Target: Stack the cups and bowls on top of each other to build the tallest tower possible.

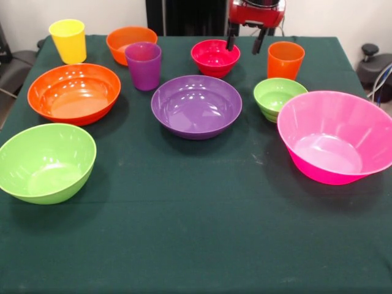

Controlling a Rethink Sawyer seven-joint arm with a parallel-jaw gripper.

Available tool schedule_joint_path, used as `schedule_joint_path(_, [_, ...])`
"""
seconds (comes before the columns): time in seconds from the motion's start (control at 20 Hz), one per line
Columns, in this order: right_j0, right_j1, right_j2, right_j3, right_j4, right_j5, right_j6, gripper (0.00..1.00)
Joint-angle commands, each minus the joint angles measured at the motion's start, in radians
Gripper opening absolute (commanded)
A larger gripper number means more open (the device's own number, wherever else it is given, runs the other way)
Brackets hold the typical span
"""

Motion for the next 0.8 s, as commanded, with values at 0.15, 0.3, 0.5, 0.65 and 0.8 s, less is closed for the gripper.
schedule_joint_path(0.15, [0.025, 0.026, 0.033, -0.03, -0.034, -0.03, 0.123, 1.0])
schedule_joint_path(0.3, [0.026, 0.031, 0.029, -0.035, -0.035, -0.034, 0.121, 1.0])
schedule_joint_path(0.5, [0.016, 0.059, 0.03, -0.051, -0.035, -0.044, 0.116, 1.0])
schedule_joint_path(0.65, [-0.015, 0.105, 0.041, -0.074, -0.04, -0.062, 0.1, 1.0])
schedule_joint_path(0.8, [-0.042, 0.139, 0.056, -0.088, -0.047, -0.084, 0.087, 1.0])
